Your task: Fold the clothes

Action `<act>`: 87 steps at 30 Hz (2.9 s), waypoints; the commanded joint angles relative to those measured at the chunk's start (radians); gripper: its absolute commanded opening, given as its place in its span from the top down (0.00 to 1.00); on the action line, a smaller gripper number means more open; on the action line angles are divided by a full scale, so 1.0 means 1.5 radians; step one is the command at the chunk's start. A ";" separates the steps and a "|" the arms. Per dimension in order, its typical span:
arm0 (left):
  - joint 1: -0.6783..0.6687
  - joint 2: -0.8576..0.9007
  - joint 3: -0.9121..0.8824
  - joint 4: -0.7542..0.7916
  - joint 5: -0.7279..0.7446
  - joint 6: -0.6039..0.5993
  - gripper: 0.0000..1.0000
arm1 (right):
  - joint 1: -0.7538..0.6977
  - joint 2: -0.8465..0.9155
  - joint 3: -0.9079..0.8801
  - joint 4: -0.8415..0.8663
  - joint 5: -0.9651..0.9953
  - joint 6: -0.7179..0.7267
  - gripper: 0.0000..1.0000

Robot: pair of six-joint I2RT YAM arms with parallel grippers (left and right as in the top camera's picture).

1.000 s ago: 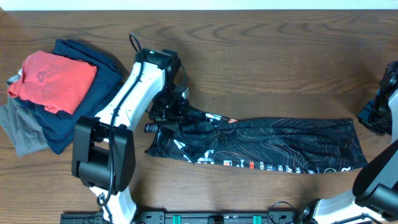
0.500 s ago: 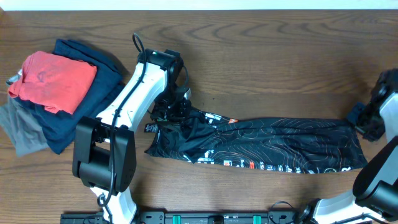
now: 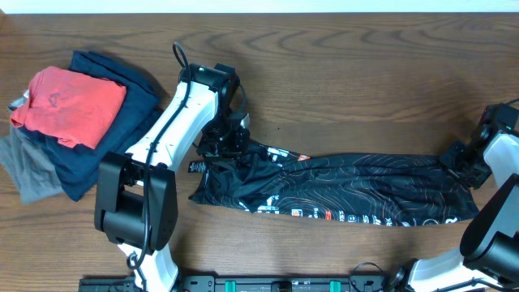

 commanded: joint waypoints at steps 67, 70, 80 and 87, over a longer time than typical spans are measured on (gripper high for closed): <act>-0.001 0.004 -0.121 0.241 -0.037 -0.039 0.53 | -0.110 -0.028 -0.002 -0.057 0.022 -0.053 0.34; 0.002 0.004 -0.121 0.240 -0.098 -0.077 0.52 | -0.110 -0.028 -0.003 -0.053 0.022 -0.053 0.35; 0.006 0.004 -0.144 0.264 -0.154 -0.125 0.51 | -0.110 -0.028 -0.084 0.038 0.021 -0.076 0.29; 0.006 0.005 -0.215 0.346 -0.153 -0.125 0.50 | -0.110 -0.028 -0.133 0.103 0.017 -0.076 0.34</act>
